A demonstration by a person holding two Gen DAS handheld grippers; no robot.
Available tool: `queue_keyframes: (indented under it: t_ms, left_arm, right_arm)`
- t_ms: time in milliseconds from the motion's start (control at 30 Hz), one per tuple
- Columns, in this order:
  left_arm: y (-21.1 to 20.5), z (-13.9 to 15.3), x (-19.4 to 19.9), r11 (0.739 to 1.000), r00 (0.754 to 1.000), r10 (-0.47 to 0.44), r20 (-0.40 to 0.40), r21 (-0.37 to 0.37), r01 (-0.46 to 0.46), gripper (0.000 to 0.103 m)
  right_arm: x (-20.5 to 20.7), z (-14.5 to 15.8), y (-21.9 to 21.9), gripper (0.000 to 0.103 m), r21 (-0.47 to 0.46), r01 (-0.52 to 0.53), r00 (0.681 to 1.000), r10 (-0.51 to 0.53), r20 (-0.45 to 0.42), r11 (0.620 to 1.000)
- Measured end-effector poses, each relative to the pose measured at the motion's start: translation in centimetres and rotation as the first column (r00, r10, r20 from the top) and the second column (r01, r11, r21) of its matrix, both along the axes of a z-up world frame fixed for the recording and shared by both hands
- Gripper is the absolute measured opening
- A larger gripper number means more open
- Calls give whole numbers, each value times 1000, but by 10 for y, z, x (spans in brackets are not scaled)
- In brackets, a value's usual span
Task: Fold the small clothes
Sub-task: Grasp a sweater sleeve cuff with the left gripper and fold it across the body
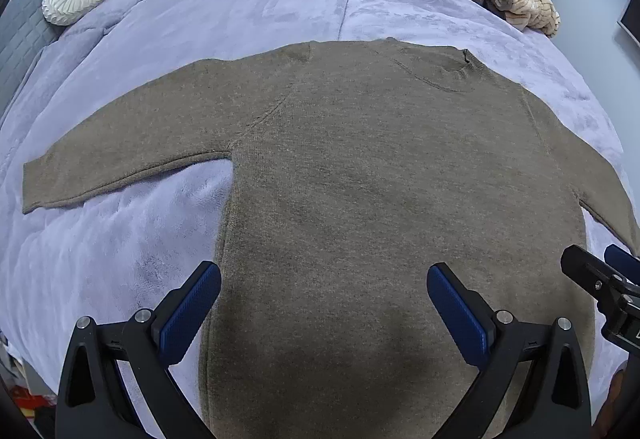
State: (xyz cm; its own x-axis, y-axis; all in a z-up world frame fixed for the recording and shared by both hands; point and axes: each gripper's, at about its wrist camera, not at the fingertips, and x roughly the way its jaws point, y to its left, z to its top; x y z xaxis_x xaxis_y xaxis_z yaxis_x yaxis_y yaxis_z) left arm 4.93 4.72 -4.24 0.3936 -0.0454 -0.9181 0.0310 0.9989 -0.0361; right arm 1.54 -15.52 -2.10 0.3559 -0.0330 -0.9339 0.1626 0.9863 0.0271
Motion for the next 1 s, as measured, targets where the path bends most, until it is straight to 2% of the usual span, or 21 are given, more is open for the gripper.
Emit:
queue_keyframes:
  t_ms: [100,367,567,667,733,800,867,933,1000]
  left_arm:
    - [10,-2,5,1000,1000,14,-5,-2,-14,103]
    - [59,-12,21,994,995,99,-8,-41,-99,103]
    - [122,-19,35,983,984,176,21,-54,-174,103]
    - [167,-24,41,966,966,250,65,-89,-243,103]
    - [205,-34,42,941,945,321,70,-139,-309,103]
    - [239,-47,42,902,917,396,52,-211,-378,103]
    - [273,-62,40,836,876,481,22,-312,-451,103]
    - [295,-71,42,777,852,523,8,-416,-473,103]
    - [306,-72,50,758,846,533,17,-454,-469,103]
  right_arm:
    - [6,-3,6,103,27,1,1000,-1,-3,1000]
    - [21,-10,39,103,20,-49,999,49,-19,999]
    - [30,-20,75,103,65,-120,993,121,0,991]
    - [34,-27,97,103,62,-168,985,170,-13,984]
    - [37,-30,111,103,54,-199,979,200,-21,978]
    - [40,-32,122,103,51,-226,973,228,-31,973]
    - [44,-36,130,103,48,-243,969,245,-41,969]
    - [48,-39,137,103,51,-251,966,253,-48,967]
    - [51,-42,143,103,50,-256,964,259,-57,965]
